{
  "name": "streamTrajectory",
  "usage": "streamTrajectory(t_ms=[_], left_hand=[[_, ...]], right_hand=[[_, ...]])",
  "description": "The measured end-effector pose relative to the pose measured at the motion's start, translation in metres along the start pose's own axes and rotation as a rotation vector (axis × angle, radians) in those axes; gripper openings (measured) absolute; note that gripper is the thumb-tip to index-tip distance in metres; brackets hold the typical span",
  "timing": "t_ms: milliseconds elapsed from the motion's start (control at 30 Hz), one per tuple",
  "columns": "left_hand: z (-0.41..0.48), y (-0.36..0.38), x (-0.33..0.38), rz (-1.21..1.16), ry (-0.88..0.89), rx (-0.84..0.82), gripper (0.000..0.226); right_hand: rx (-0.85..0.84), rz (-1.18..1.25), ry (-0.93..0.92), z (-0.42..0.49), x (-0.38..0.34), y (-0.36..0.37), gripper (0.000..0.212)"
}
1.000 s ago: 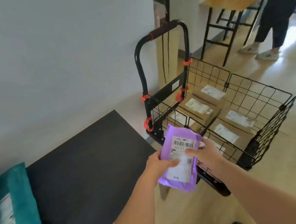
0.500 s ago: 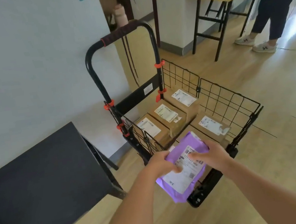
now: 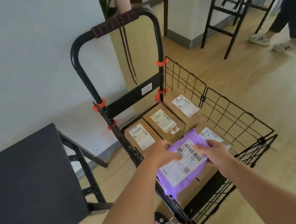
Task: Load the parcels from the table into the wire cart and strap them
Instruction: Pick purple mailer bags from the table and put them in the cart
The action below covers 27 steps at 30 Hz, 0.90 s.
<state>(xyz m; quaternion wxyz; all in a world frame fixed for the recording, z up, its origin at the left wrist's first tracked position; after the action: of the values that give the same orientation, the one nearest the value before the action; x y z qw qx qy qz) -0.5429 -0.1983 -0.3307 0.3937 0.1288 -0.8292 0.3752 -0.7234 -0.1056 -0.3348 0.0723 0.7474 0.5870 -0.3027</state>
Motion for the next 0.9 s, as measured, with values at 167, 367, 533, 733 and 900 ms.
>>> streamTrajectory(t_ms=[167, 367, 533, 733, 900], left_hand=[[0.021, 0.001, -0.021, -0.063, -0.108, 0.129, 0.06], [0.019, 0.037, -0.09, -0.407, -0.565, 0.289, 0.103], [0.021, 0.085, -0.124, -0.613, -0.838, 0.345, 0.088], [0.029, 0.112, -0.154, -0.548, -0.907, 0.483, 0.054], [0.028, 0.124, -0.176, -0.488, -1.03, 0.562, 0.047]], right_hand=[[0.081, -0.004, 0.0, 0.035, -0.017, -0.01, 0.015], [0.065, -0.058, 0.104, 0.082, 0.009, 0.003, 0.01], [-0.041, -0.268, 0.15, 0.131, 0.012, 0.024, 0.015], [-0.009, -0.8, -0.073, 0.187, -0.009, 0.044, 0.029], [-0.017, -0.994, -0.117, 0.223, 0.005, 0.08, 0.025]])
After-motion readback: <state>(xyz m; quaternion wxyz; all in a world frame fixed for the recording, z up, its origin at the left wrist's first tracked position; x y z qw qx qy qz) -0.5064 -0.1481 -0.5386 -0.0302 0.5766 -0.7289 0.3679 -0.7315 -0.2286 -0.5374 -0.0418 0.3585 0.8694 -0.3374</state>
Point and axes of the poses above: each hand's wrist, its own z-axis towards the middle knuckle, its own y-axis out of the palm, x = y × z, the point moved 10 cm from there along z, towards the middle knuckle, and after that the axes turned 14 degrees about y, right-handed, at the moved point
